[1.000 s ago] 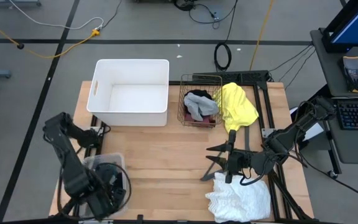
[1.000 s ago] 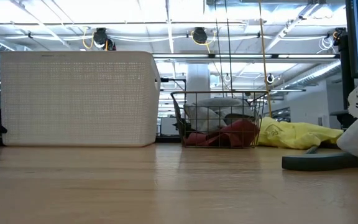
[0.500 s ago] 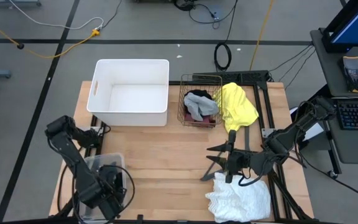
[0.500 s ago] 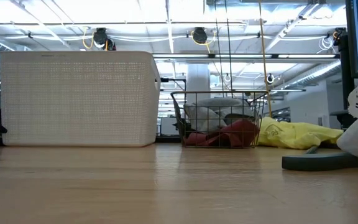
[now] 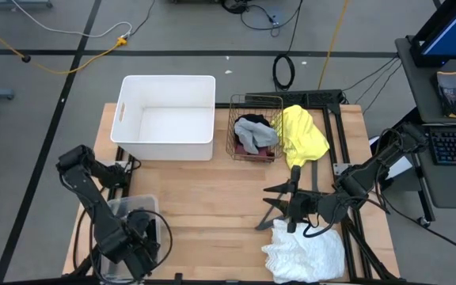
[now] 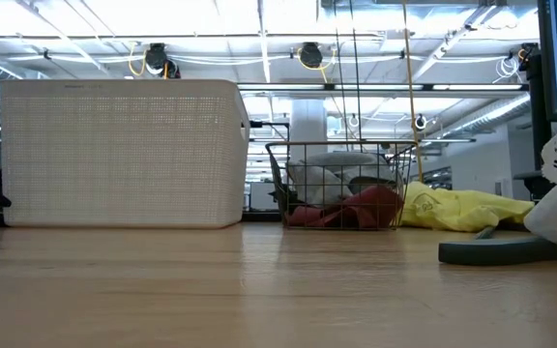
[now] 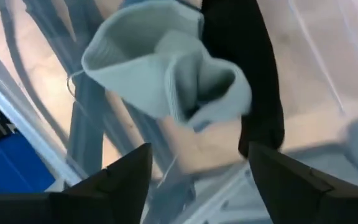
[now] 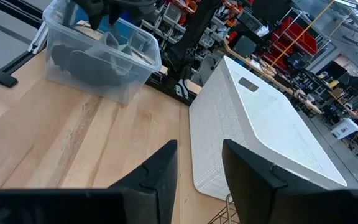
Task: Pick & Place Cloths
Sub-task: Put the white cloth into the white bin
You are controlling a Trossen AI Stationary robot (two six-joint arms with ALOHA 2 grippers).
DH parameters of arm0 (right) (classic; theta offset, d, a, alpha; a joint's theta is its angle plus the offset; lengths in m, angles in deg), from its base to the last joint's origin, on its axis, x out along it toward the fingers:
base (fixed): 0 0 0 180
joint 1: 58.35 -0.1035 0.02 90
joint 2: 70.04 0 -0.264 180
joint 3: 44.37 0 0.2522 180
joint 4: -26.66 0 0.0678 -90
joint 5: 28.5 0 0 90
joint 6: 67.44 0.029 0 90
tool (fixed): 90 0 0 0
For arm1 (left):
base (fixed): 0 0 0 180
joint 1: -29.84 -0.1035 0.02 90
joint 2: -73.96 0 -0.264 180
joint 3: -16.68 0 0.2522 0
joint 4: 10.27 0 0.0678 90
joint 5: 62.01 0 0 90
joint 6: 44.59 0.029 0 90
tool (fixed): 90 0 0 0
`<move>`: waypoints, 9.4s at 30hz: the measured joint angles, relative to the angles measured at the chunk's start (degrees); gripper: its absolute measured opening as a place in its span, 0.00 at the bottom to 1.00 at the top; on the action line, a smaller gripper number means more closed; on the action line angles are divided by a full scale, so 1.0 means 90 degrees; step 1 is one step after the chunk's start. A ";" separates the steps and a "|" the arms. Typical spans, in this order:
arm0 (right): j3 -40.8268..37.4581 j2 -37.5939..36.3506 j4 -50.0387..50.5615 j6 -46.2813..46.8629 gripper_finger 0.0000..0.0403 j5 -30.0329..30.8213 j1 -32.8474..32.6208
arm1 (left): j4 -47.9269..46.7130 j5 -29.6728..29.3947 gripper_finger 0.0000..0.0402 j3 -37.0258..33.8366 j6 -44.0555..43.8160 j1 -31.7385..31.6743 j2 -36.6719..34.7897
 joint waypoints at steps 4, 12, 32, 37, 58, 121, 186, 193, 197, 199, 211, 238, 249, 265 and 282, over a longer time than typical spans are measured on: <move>0.0000 0.0000 0.0139 -0.0002 0.30 0.0000 -0.0001 | -0.0003 0.0165 0.72 0.0164 0.0099 -0.0080 -0.0354; 0.0002 0.0000 0.1163 0.0797 0.30 -0.0006 0.0001 | -0.0014 -0.1530 0.66 0.0820 -0.0021 -0.0091 -0.1067; 0.0002 0.0000 0.3193 0.3377 0.30 -0.3144 0.0002 | 0.1952 -0.6657 0.40 0.1142 0.3940 -0.0930 -0.1354; 0.0002 0.0000 0.3594 0.3768 0.30 -0.4737 -0.0001 | 0.2480 -0.6815 0.26 0.1142 0.5485 -0.1270 -0.1352; 0.0002 0.0000 0.5368 0.5236 0.36 -0.6595 -0.0042 | 0.3623 -0.7235 0.05 0.0163 0.6747 -0.1539 -0.1349; -0.2453 -0.0796 0.1109 0.5662 0.08 -0.5943 -0.0571 | 0.4692 -0.6123 0.07 0.0064 0.6626 -0.2243 -0.1350; 0.0590 -0.0344 -0.2720 0.1824 0.22 -0.4481 0.1540 | 1.2561 -0.2429 0.21 0.0068 1.0094 -0.3823 0.0275; 0.0599 -0.0786 -0.1774 0.1854 0.39 -0.4346 0.1303 | 1.2237 -0.2568 0.21 0.0039 1.0625 -0.3872 0.0000; 0.0607 -0.1167 -0.1116 0.2022 0.42 -0.4624 0.1057 | 1.2119 -0.3027 0.21 0.0045 1.0881 -0.3906 -0.0382; 0.0597 -0.1320 -0.0842 0.1996 0.42 -0.4626 0.0904 | 1.2170 -0.3181 0.21 0.0064 1.1016 -0.3956 -0.0552; 0.0585 -0.1940 0.0453 0.1783 0.40 -0.4499 0.0542 | 1.1873 -0.4108 0.21 0.0073 1.3125 -0.4289 -0.1989; 0.0500 -0.2105 0.1546 0.1826 0.38 -0.3449 0.0548 | 0.6225 -0.7392 0.21 0.0066 1.2936 -0.7033 -0.2819; 0.0500 -0.2137 0.1525 0.1816 0.38 -0.3113 0.0554 | 0.3785 -0.5204 0.21 0.0056 1.1365 -0.8494 -0.2267; 0.0500 -0.2140 0.1556 0.1989 0.38 -0.3109 0.0558 | 0.2661 -0.3260 0.21 0.0066 1.1275 -0.9285 -0.0396; 0.0500 -0.2140 0.1559 0.1994 0.38 -0.3126 0.0558 | 0.1831 -0.3015 0.60 0.0064 1.0041 -0.9633 -0.0101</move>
